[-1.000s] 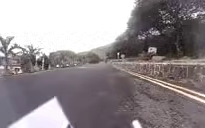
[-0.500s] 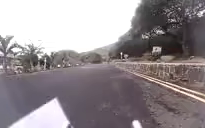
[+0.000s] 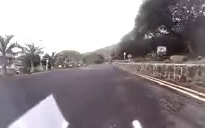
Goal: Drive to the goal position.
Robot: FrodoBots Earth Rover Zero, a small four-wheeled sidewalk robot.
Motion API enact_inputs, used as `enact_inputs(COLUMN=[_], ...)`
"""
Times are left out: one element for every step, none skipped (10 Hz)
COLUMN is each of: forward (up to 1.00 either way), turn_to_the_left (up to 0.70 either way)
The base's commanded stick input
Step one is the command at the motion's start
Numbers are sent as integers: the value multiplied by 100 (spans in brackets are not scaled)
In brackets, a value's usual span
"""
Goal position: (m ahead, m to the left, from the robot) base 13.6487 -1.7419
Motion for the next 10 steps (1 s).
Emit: enact_inputs(forward=[100, 100, 100, 100, 100, 100, 100, 100, 100, 100], turn_to_the_left=[0, 0, 0, 0, 0, 0, 0, 0, 0, 0])
